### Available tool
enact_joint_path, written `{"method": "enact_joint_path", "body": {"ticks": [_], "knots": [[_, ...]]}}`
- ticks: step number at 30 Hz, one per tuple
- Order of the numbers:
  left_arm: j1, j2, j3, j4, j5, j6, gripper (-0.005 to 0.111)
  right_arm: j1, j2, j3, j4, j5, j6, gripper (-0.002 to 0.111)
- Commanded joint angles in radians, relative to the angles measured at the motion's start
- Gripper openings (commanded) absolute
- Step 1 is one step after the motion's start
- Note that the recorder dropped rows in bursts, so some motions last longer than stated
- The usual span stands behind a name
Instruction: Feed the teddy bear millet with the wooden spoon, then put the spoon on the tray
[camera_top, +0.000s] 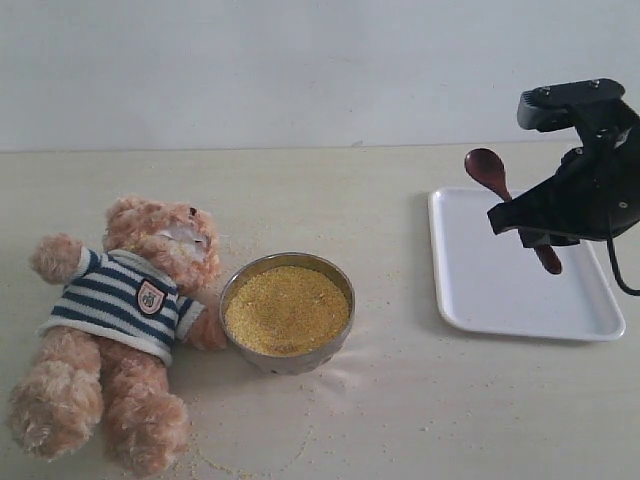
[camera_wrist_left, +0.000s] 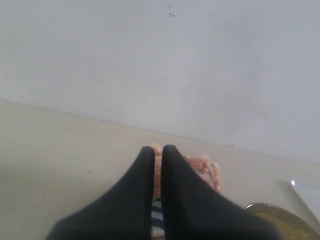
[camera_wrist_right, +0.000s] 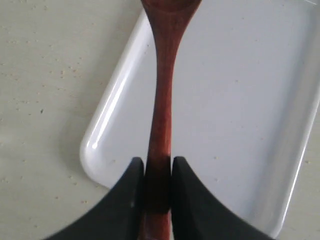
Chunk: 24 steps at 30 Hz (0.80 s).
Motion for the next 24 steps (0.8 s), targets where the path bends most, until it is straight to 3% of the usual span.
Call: {"method": "enact_joint_path", "body": {"ticks": [1,10,24], "knots": [[-0.020,-0.003,0.004,0.010,-0.046,0.069,0.005,-0.002,0.045,0.002,-0.016,-0.080,0.035,0.000],[0.008,-0.003,0.004,0.171,0.217,0.073,0.005,-0.002,0.191,-0.053,-0.047,-0.062,0.063,0.000],[0.008,-0.003,0.004,0.106,0.218,0.072,0.005,-0.004,0.260,-0.063,-0.143,-0.091,0.131,0.000]]}}
